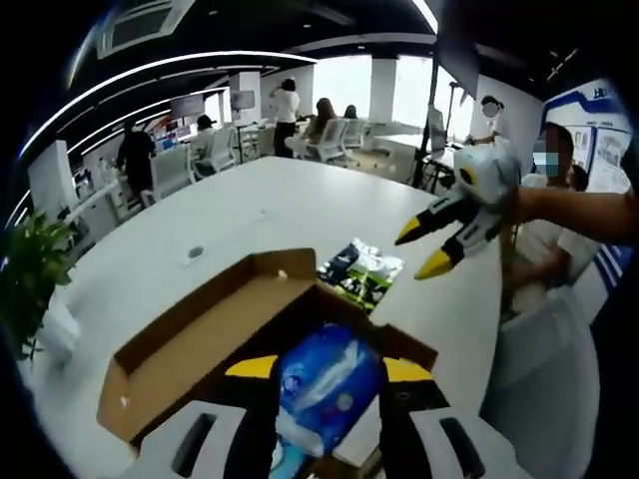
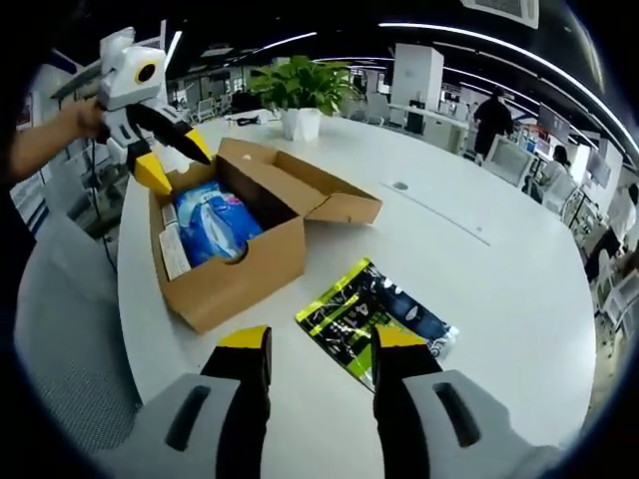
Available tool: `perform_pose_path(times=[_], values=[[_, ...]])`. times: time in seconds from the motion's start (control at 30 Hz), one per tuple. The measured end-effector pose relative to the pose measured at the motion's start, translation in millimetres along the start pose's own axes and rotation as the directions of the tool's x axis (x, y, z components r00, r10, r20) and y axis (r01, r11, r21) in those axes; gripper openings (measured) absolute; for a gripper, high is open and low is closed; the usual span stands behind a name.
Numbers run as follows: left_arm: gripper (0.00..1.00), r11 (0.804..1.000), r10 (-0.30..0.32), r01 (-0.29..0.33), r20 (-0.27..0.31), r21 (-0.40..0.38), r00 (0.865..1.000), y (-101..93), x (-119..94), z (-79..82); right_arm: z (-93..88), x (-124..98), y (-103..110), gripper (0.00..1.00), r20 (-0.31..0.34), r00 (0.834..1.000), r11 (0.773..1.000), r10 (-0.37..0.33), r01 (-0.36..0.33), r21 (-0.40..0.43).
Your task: Operate the shoe box by opening the lid, removing the specified soft item, and placing it in the target area until the item is outside and the box remains undamaged.
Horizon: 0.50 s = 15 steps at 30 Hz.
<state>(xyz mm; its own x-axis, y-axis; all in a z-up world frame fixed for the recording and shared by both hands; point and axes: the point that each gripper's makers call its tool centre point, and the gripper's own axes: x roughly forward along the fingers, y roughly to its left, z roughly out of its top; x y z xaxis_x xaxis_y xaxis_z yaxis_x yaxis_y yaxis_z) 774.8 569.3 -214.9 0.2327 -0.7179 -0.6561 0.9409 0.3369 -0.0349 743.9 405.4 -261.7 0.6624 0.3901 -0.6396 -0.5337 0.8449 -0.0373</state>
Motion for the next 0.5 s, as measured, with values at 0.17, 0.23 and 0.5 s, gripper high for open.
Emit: perform_pose_path(times=[0.17,0.23,0.5], values=[[0.35,0.999,-0.028,0.029,-0.031,0.027,0.999,-0.9,4,-9.1,17.6,8,9,0.37,0.012,0.999,0.999,0.033,-0.032,-0.042],[0.34,0.998,-0.039,0.041,-0.042,0.041,0.998,-2.1,6,-11.8,24.0,10,14,0.37,0.014,0.999,0.997,0.047,-0.046,-0.06],[0.29,0.982,-0.084,0.103,-0.12,0.157,0.989,-4.0,17,-26.2,37.9,25,25,0.36,0.018,0.995,0.989,0.095,-0.093,-0.115]])
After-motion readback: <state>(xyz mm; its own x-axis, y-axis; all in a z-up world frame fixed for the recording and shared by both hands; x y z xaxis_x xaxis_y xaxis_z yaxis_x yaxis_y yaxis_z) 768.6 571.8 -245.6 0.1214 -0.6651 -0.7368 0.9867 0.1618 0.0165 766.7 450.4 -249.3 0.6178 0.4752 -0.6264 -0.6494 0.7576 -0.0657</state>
